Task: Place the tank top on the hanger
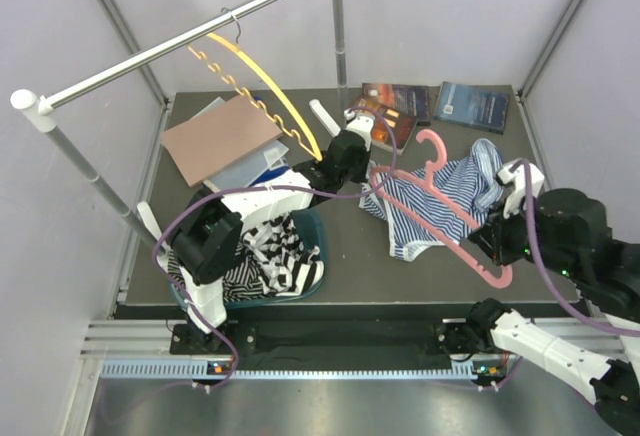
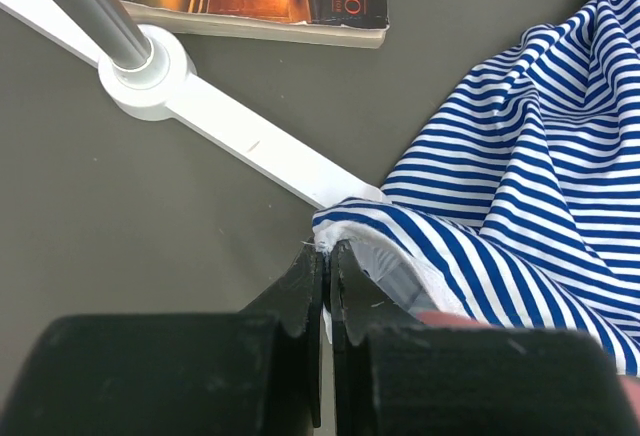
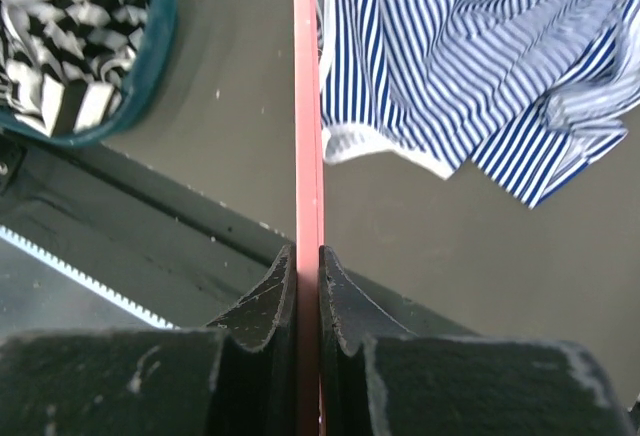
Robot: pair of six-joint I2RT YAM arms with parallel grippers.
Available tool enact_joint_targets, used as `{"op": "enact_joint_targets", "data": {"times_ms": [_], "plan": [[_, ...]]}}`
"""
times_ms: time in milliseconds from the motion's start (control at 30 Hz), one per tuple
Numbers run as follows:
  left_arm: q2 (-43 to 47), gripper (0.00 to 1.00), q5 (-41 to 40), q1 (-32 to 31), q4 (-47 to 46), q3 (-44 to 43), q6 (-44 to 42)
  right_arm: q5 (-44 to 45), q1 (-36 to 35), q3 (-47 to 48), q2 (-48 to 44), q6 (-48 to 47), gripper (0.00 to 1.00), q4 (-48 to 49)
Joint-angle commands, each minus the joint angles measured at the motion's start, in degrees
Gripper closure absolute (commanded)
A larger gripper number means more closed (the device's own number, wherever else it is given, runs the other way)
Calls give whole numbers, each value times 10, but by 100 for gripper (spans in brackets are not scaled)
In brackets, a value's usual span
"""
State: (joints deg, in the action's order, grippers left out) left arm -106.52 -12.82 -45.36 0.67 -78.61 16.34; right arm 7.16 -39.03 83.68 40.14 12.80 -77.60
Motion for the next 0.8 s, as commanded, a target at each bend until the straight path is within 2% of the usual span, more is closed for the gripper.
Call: {"op": "enact_joint_targets", "data": {"times_ms": [0, 267, 533, 767], "plan": [[31, 100, 13, 0, -16, -15, -7, -16, -6, -38, -14, 14, 100, 33], [58, 100, 59, 1, -31, 13, -6, -10, -6, -83, -23, 12, 100, 79], [86, 100, 67, 0, -9, 24, -17, 9, -7, -97, -28, 8, 100, 94], [107, 100, 119, -1, 6, 24, -7, -1, -7, -160, -64, 14, 100, 185]]}}
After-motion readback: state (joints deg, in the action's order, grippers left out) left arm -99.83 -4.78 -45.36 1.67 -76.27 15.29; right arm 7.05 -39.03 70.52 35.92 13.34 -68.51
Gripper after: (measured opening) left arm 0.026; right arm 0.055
